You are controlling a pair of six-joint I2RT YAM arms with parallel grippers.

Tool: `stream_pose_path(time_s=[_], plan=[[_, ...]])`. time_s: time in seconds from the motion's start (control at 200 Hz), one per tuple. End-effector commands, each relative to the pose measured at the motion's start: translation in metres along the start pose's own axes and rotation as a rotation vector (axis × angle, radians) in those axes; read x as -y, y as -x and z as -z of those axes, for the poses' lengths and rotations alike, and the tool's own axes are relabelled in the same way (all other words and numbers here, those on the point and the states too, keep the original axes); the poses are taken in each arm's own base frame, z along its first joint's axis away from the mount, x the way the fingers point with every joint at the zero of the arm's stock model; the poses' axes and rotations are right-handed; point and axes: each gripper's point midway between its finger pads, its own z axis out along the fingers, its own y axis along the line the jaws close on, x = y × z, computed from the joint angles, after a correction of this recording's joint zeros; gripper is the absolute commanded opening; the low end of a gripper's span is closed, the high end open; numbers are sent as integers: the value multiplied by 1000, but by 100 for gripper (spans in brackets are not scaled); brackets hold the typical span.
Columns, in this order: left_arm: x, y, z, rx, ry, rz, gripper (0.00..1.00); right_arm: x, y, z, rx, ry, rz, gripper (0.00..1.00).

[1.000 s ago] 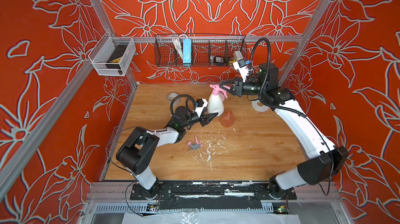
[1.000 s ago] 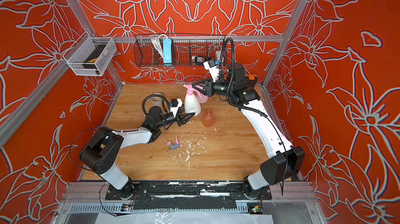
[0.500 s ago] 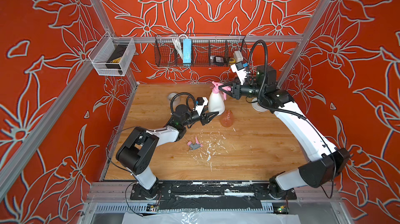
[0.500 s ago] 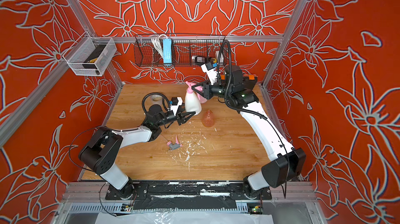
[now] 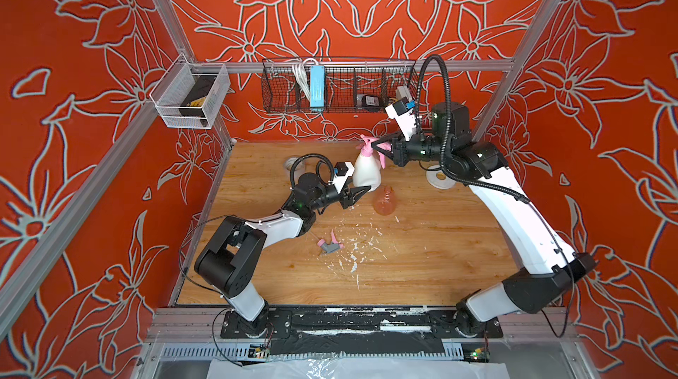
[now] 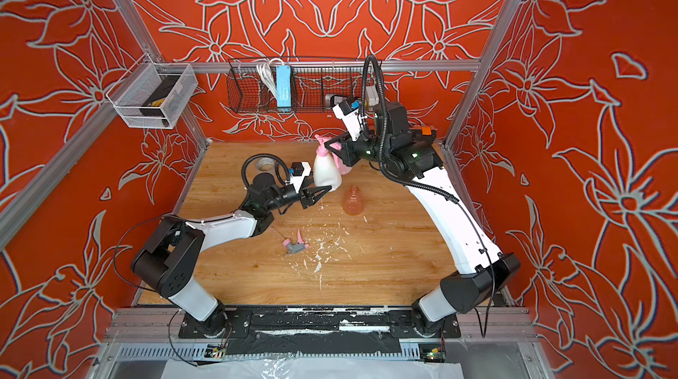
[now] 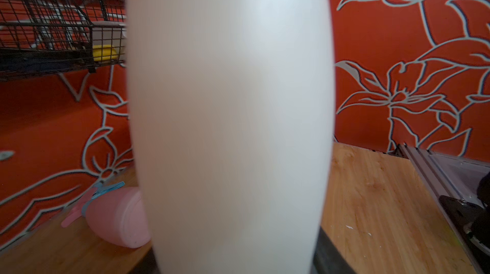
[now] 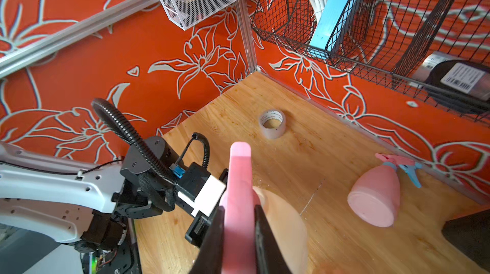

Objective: Attach spray nozzles to spray bottles
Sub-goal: Screw the spray nozzle on the spray bottle.

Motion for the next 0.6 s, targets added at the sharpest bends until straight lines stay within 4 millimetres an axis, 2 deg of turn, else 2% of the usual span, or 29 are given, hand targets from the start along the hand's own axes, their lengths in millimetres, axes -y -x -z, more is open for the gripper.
stream_pose_path(time_s=[0.0,0.32,0.34,0.596], plan=[[-19,11,5,-14,118,-68,36,-6,-35,-11,-180,-18,33,0],[-23,17,13,5,171,-121,35,0,-46,-25,-303,-73,69,0],[-23,17,13,7,172,-124,35,0,-52,-25,-333,-71,64,0],[-20,24,18,46,178,-141,35,9,-67,-42,-408,-92,71,0]])
